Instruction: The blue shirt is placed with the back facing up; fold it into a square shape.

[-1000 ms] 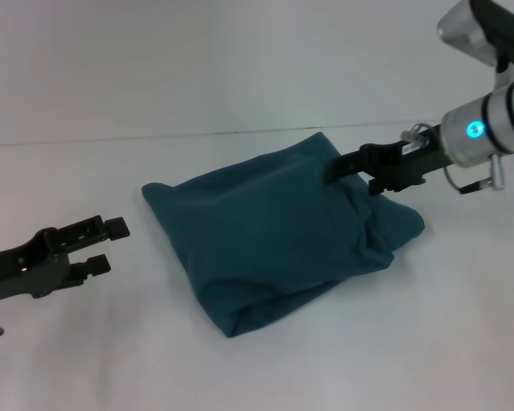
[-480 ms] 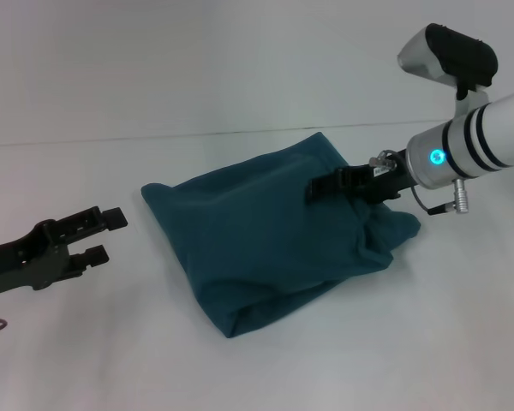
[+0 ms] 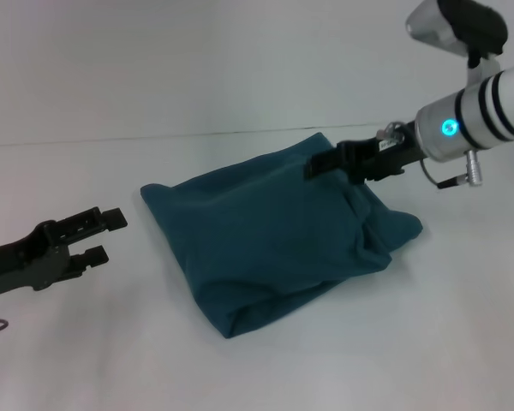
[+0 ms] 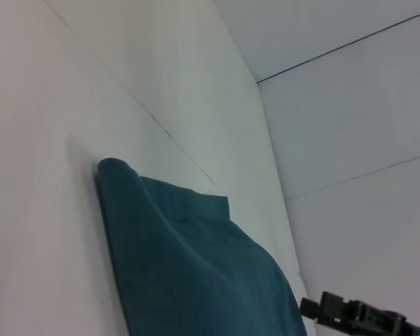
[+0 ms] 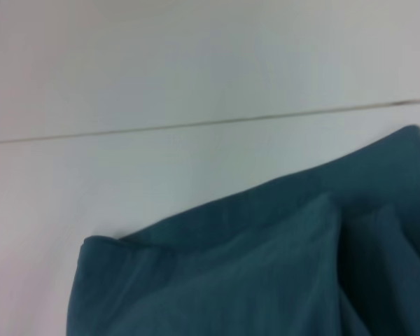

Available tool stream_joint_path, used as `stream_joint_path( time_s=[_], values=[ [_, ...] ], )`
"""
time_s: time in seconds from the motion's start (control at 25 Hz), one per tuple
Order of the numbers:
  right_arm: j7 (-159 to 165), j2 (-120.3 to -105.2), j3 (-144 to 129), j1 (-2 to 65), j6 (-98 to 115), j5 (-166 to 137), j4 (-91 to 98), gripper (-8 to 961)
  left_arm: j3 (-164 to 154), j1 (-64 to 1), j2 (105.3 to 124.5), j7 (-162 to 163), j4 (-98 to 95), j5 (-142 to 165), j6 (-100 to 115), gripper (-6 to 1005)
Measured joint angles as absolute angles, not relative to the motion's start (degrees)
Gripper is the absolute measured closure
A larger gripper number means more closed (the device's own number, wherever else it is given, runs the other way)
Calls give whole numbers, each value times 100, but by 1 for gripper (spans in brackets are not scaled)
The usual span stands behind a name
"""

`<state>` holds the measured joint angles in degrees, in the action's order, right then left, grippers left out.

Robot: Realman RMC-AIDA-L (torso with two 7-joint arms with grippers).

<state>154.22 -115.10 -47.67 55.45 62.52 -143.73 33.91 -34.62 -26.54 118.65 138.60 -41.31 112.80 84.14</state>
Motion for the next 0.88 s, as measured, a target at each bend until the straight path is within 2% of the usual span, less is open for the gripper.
stream_joint_path(
  time_s=[0.88],
  values=[
    [15400, -11642, -5454, 5604, 5433, -14351, 3117, 8, -3341, -2690, 11856, 13846, -4051, 11223, 8295, 82]
  ],
)
